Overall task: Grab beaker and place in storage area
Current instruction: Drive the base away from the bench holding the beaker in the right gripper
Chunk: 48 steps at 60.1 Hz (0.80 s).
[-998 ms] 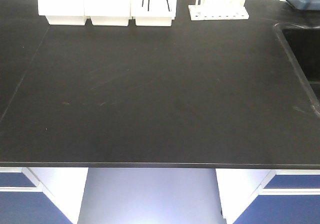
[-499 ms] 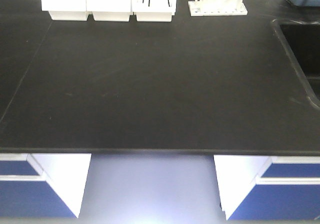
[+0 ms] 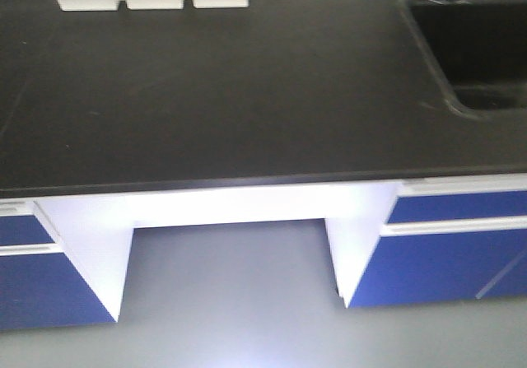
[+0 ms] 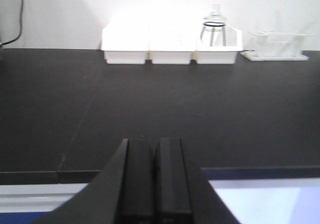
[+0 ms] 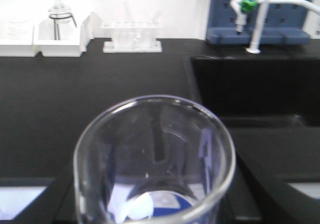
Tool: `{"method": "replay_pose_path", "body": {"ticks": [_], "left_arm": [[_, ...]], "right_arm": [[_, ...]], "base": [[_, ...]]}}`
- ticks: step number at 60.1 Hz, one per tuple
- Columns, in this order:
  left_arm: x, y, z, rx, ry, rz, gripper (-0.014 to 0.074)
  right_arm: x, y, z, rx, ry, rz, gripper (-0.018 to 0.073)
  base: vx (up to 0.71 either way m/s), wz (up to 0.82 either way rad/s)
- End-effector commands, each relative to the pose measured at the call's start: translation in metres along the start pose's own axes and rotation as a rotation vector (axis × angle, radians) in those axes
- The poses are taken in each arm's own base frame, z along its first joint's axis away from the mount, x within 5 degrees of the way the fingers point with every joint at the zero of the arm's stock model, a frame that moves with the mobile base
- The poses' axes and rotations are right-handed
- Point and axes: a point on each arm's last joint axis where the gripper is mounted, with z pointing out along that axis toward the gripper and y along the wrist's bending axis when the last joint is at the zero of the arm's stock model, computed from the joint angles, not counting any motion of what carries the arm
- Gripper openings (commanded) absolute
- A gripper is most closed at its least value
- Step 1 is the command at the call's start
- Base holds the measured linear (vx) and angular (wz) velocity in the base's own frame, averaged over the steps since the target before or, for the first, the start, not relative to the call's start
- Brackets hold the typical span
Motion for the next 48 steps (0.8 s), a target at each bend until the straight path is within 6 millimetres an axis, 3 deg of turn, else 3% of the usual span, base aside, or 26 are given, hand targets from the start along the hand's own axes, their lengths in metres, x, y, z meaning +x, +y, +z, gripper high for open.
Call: {"method": "replay_pose_path", "body": {"ticks": [1,48], "left_arm": [[-0.0009,-0.0017,-0.0003,0.029,-0.076,-0.011,-0.0008],[-0.0009,-0.0017,-0.0003,0.029,-0.076,-0.011,-0.0008]], "right_arm": [[-0.0150,0.0012,-0.0024,-0.014,-0.099,-0.009,-0.0003],[-0.0150,0.0012,-0.0024,-0.014,-0.099,-0.009,-0.0003]], "base": [[-0.31,-0.38],[-0.30,-0.44]]}}
